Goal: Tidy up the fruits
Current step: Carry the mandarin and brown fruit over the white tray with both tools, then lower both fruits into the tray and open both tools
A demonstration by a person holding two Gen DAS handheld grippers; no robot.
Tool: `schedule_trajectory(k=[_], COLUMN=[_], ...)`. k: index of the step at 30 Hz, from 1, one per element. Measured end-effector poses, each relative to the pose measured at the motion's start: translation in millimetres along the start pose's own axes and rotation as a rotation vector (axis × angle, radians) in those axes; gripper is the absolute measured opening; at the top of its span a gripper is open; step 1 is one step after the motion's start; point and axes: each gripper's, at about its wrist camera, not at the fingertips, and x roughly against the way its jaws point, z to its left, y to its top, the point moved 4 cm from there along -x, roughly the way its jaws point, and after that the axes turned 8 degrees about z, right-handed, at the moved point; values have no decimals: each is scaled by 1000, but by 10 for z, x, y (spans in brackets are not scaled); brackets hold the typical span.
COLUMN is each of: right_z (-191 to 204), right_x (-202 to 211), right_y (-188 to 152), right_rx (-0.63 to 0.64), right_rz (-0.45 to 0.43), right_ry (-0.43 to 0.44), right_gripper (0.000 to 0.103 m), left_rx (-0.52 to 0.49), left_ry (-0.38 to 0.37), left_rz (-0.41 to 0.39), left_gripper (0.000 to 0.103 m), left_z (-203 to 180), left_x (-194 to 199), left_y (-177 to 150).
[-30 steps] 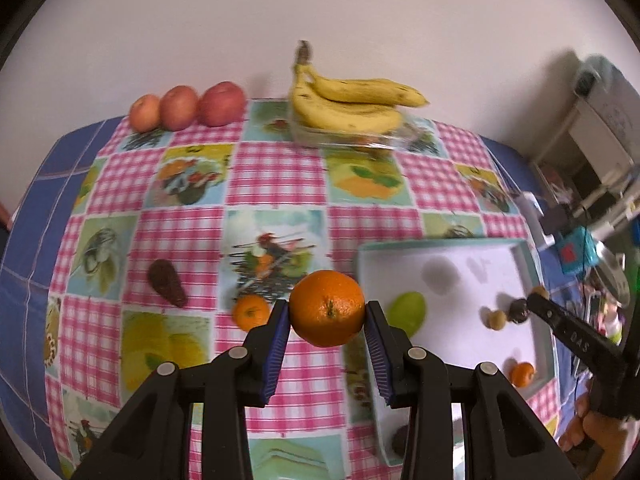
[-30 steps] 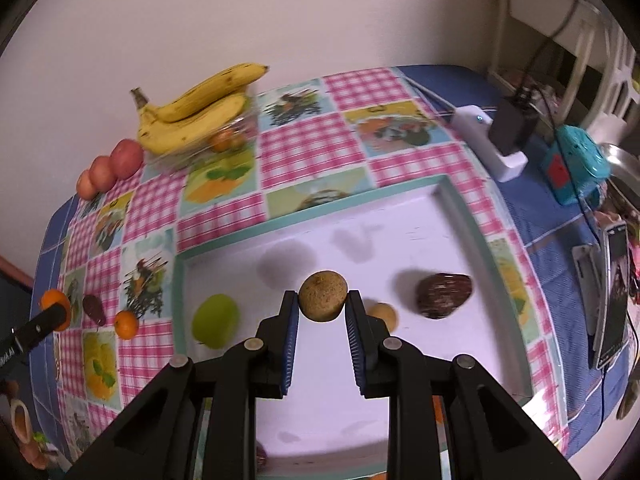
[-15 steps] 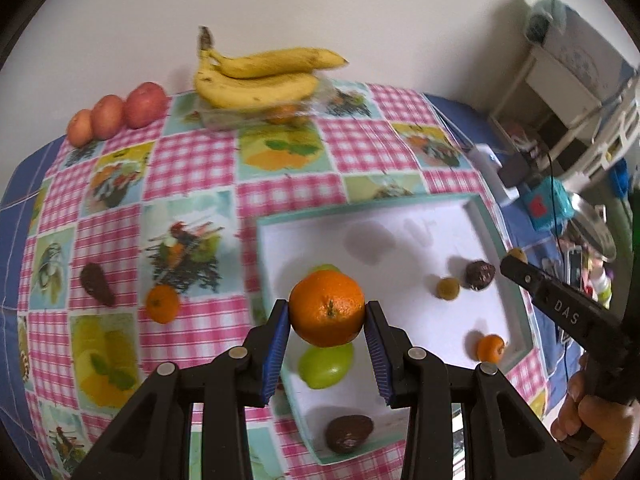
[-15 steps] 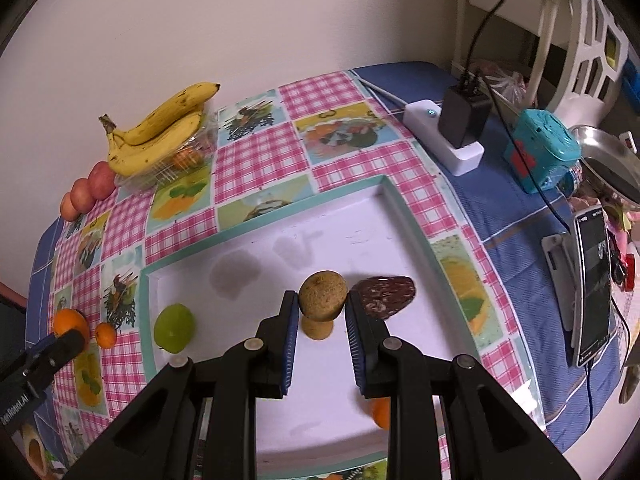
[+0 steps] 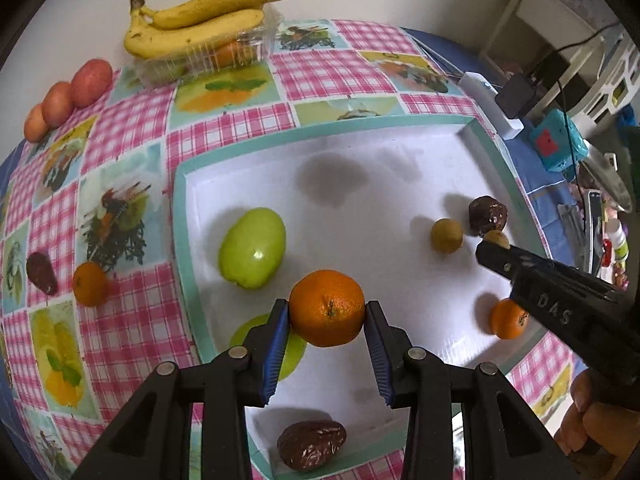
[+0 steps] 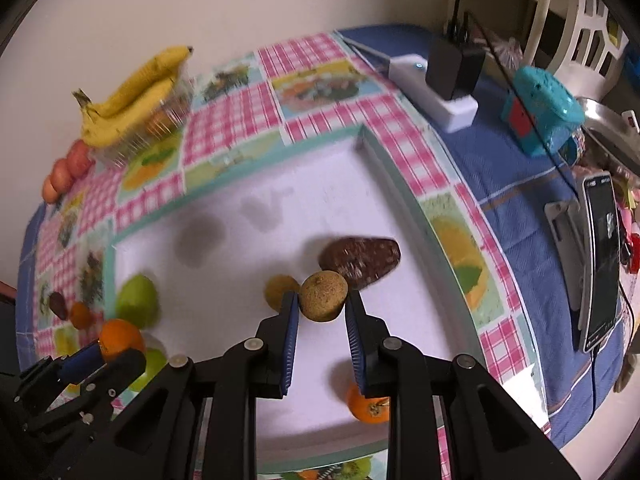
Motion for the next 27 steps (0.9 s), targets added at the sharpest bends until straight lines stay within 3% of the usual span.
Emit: schedule_trajectory(k=[12, 27], right_z=[-22, -7], right_x=[-309, -353], right_y=[-76, -61], right_rx=[-5, -8], right_rz=[83, 83], right_ry=[12, 24], right_gripper=[25, 25], left_rx=[-47, -48], left_ry=[37, 22], left_rz=[-3, 11], left_gripper=[40, 41], left_z=[-149, -222], left_x=[-109, -259], left_y=[-12, -20])
